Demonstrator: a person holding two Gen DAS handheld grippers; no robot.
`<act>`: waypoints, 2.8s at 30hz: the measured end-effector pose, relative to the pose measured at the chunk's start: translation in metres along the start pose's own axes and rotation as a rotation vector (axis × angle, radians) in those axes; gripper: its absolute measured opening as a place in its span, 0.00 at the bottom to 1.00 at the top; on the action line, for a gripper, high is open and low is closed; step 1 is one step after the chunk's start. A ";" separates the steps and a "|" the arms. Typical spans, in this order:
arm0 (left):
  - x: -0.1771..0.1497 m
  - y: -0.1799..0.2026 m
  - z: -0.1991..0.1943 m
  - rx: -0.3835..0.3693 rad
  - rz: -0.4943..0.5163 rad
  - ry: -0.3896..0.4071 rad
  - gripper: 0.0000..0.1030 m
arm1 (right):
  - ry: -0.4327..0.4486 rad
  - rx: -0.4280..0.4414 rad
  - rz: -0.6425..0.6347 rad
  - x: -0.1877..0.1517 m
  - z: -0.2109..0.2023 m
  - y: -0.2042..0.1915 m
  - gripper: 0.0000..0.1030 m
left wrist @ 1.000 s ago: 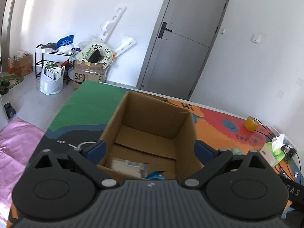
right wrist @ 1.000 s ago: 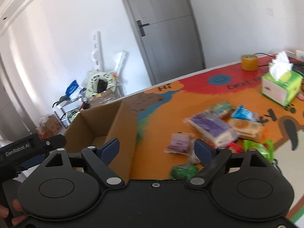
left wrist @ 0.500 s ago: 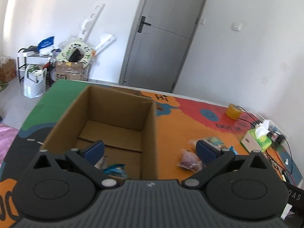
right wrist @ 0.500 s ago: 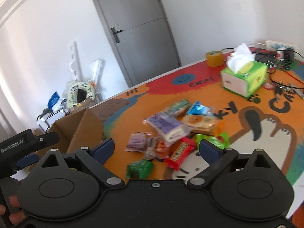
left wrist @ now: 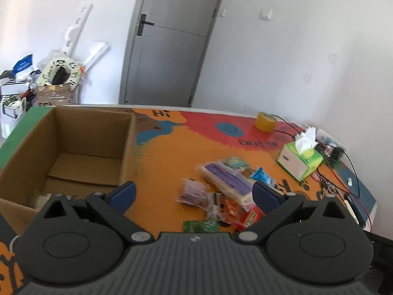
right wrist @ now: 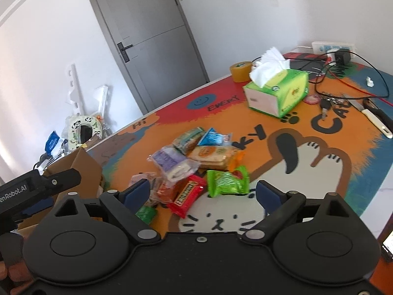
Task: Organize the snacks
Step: 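Move both grippers back toward the snack pile, then grasp the green snack packet with the right gripper while the left gripper grasps the dark green packet, then carry both green packets over the cardboard box and open both grippers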
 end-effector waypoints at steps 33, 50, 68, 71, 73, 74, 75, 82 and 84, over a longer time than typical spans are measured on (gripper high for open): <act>-0.067 0.007 0.081 0.098 0.059 -0.182 0.53 | -0.079 0.011 -0.018 -0.023 0.067 0.035 0.74; -0.050 -0.007 0.080 0.113 0.015 -0.127 0.40 | -0.064 0.018 -0.082 -0.010 0.100 0.016 0.63; -0.038 0.000 0.048 0.063 0.018 -0.058 0.40 | -0.011 0.046 -0.054 -0.004 0.058 0.016 0.27; -0.033 0.001 0.040 0.058 0.014 -0.041 0.40 | 0.003 0.052 -0.066 -0.001 0.050 0.010 0.27; -0.030 0.001 0.033 0.053 0.017 -0.022 0.40 | 0.009 0.054 -0.076 0.001 0.045 0.006 0.27; -0.028 0.001 0.030 0.051 0.016 -0.015 0.40 | 0.011 0.053 -0.079 0.002 0.043 0.004 0.27; -0.026 0.001 0.026 0.049 0.014 -0.008 0.40 | 0.016 0.053 -0.084 0.003 0.041 0.002 0.27; -0.015 -0.004 0.008 0.045 0.008 0.040 0.40 | 0.044 0.077 -0.119 0.009 0.031 -0.019 0.27; -0.011 -0.007 0.003 0.047 0.004 0.053 0.40 | 0.049 0.086 -0.130 0.011 0.030 -0.027 0.27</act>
Point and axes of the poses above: each gripper's, at about its wrist camera, not at the fingertips, and z roughly the way its jaws point, y to its right, x to its top, the point moved 6 cm from there along z, roughly the way its jaws point, and after that the axes turned 8 degrees about -z, right-handed, at the moved point
